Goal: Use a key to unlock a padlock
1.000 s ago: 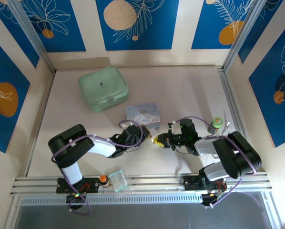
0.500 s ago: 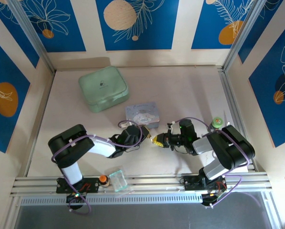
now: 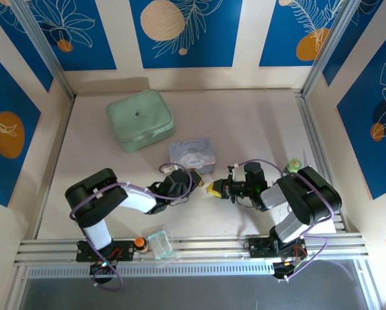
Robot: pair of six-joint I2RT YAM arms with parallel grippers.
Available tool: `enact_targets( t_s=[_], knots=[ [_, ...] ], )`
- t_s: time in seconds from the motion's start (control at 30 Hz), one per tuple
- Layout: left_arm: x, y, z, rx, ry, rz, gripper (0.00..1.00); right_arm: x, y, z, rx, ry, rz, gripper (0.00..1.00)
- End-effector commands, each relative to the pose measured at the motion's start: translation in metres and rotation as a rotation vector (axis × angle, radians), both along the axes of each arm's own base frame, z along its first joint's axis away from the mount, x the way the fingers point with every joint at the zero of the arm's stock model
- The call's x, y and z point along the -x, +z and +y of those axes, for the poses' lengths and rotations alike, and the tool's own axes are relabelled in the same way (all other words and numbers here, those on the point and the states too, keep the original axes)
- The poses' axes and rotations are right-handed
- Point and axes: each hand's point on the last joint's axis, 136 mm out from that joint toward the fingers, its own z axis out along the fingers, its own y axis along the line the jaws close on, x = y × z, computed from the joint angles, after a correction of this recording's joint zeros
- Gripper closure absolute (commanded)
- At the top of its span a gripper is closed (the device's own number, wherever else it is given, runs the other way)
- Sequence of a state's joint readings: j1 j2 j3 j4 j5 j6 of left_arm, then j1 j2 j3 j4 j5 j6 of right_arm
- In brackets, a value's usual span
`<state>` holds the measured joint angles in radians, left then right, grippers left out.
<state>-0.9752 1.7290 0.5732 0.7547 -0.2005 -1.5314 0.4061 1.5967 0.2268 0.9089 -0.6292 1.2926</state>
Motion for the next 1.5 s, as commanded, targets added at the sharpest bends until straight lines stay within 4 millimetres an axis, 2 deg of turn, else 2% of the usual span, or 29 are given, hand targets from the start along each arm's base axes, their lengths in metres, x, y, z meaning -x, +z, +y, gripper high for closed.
enact_targets(
  t_s=[0.0,0.8,1.47],
  knots=[
    [0.008,0.016,-0.009,0.093,-0.02,0.021,1.0,-0.008,0.009,0.005,-0.035,-0.032,-0.049,1.0],
    [0.003,0.0,0.004,0.042,0.093,0.079,1.0,-0.012,-0.004,-0.004,-0.014,-0.172,-0.012,1.0],
    [0.001,-0.011,0.003,-0.015,0.135,0.128,1.0,-0.009,-0.009,-0.009,0.01,-0.24,-0.009,1.0]
  ],
)
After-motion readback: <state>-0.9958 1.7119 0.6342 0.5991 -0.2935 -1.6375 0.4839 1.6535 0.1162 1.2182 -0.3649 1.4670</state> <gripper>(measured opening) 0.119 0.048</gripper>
